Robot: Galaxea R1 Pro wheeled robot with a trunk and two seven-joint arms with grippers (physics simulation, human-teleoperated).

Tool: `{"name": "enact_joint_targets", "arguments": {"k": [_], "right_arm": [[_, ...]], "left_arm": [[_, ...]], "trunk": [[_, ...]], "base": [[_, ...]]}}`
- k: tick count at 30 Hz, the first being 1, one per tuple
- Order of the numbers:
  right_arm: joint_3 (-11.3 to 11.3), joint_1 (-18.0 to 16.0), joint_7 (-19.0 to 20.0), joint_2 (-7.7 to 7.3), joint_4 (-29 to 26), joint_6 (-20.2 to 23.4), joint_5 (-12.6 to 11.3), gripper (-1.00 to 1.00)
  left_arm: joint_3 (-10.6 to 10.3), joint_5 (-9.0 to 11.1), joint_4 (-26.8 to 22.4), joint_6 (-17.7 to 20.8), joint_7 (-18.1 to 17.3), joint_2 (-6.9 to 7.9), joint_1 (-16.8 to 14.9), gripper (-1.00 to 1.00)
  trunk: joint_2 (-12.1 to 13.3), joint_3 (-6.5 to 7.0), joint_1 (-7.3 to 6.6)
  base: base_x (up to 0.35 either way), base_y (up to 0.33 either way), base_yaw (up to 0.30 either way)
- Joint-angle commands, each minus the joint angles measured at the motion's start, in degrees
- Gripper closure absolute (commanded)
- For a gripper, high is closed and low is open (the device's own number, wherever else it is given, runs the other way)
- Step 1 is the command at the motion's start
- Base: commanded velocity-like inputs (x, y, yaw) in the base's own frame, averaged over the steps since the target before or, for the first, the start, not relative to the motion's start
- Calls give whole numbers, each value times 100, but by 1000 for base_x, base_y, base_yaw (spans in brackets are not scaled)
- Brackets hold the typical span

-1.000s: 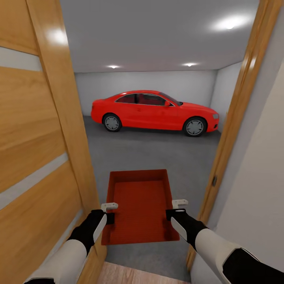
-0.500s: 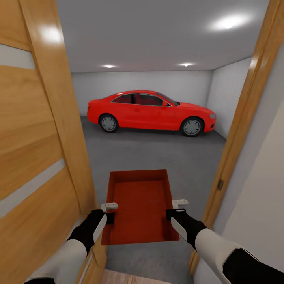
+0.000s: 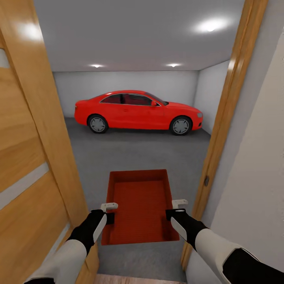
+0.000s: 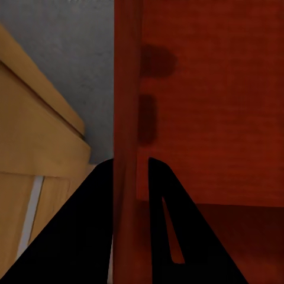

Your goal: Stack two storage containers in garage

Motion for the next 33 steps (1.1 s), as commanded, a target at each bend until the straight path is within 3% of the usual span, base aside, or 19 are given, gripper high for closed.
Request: {"name": "enact_joint_targets", "arguments": {"k": [1,12,33], "right_arm": [[-111,-11,-208,-19,-22,44,183,100],[-111,-11,-208,-19,-21,47,183,100],[-111,-11,-208,-19,-24,47,183,100]], "left_arm": [[28,-48,0,47,58,1,2,100],[27,-51,9,47,71,-2,2,100],[27,-52,7,47,73,-2,2,100]], "trunk": [[-11,-10,3],[-11,-10,3],[-11,-10,3]], "base": [[29,5,-28],[144,123,-4],[6,13,-68]]}}
